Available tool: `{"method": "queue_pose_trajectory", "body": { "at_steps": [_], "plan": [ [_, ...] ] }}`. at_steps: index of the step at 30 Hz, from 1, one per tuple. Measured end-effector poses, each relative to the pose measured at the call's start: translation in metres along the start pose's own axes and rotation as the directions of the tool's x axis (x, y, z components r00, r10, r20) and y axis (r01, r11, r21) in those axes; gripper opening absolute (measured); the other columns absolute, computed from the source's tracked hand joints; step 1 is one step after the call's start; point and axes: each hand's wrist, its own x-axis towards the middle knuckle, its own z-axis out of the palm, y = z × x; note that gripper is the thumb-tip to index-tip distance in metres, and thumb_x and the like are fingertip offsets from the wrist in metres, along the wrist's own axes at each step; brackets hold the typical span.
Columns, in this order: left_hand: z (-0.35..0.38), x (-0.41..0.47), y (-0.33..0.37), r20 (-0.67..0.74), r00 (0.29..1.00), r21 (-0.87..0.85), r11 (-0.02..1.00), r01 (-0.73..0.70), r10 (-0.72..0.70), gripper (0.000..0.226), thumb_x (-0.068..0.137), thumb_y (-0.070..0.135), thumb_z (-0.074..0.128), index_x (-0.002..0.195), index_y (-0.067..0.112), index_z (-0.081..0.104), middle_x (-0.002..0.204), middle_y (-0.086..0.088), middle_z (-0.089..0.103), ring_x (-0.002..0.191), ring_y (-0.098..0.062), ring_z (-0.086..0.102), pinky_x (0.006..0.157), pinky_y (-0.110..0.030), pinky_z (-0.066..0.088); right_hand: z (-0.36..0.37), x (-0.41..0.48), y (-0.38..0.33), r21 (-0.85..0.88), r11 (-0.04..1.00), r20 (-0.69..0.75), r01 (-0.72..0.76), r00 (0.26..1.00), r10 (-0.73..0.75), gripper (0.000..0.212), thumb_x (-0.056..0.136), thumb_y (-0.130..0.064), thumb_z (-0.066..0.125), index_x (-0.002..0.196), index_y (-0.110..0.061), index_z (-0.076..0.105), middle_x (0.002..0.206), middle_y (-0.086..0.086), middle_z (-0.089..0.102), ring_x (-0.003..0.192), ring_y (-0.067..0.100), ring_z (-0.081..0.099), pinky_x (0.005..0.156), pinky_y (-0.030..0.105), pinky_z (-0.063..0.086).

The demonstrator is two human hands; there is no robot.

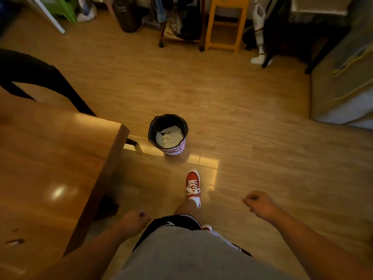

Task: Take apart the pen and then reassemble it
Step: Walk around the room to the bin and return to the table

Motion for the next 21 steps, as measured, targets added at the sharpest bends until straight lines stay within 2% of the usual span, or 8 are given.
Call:
{"method": "queue_pose_trajectory", "body": {
  "at_steps": [5,8,10,15,18,21],
  "plan": [
    [-0.057,0.046,0.064,0.056,0.998,0.057,0.998,-0.01,0.007,0.03,0.093,0.025,0.057,0.065,0.017,0.048,0.065,-0.003,0.053,0.06,-0.015,0.05,0.061,-0.028,0.037,-0.057,0.043,-0.044,0.051,0.999,-0.055,-0.018,0.998,0.021,0.023,0.089,-0.031,0.064,0.073,-0.014,0.065,0.077,0.014,0.067,0.079,0.034,0.068,0.061,0.034,0.046],
    [-0.102,0.067,0.12,0.066,0.996,0.089,0.994,-0.057,0.051,0.024,0.094,0.029,0.056,0.075,0.015,0.055,0.076,-0.007,0.058,0.07,-0.017,0.055,0.067,-0.029,0.043,-0.092,0.056,-0.062,0.099,0.994,-0.088,-0.041,0.995,0.049,0.022,0.088,-0.033,0.065,0.077,-0.014,0.067,0.075,0.013,0.069,0.07,0.03,0.068,0.055,0.033,0.046],
    [-0.13,0.08,0.16,0.055,0.995,0.092,0.992,-0.086,0.081,0.021,0.094,0.031,0.057,0.083,0.013,0.057,0.081,-0.007,0.059,0.075,-0.017,0.055,0.071,-0.03,0.043,-0.113,0.062,-0.066,0.126,0.99,-0.103,-0.059,0.992,0.072,0.023,0.089,-0.029,0.065,0.082,-0.008,0.067,0.07,0.013,0.065,0.063,0.025,0.061,0.053,0.031,0.044],
    [-0.175,0.11,0.258,0.009,0.985,0.092,0.98,-0.174,0.174,0.026,0.094,0.034,0.055,0.084,0.011,0.061,0.082,-0.008,0.066,0.075,-0.022,0.062,0.072,-0.038,0.052,-0.159,0.08,-0.058,0.084,0.983,-0.076,-0.161,0.983,0.167,0.026,0.092,-0.026,0.062,0.085,0.0,0.065,0.07,0.01,0.059,0.061,0.02,0.054,0.055,0.028,0.04],
    [-0.189,0.132,0.315,0.007,0.978,0.08,0.975,-0.207,0.207,0.028,0.094,0.037,0.054,0.073,0.019,0.056,0.069,-0.002,0.058,0.063,-0.019,0.056,0.059,-0.033,0.044,-0.193,0.105,-0.052,0.064,0.975,-0.036,-0.213,0.976,0.215,0.025,0.092,-0.025,0.06,0.078,-0.004,0.06,0.072,0.012,0.056,0.065,0.023,0.052,0.058,0.03,0.035],
    [-0.197,0.155,0.365,-0.003,0.972,0.063,0.97,-0.234,0.235,0.033,0.095,0.035,0.054,0.064,0.026,0.046,0.062,0.003,0.048,0.056,-0.014,0.048,0.056,-0.029,0.037,-0.232,0.141,-0.051,0.044,0.967,-0.027,-0.25,0.967,0.252,0.023,0.092,-0.019,0.061,0.072,-0.007,0.056,0.067,0.011,0.054,0.058,0.022,0.048,0.053,0.029,0.034]
  ]
}}
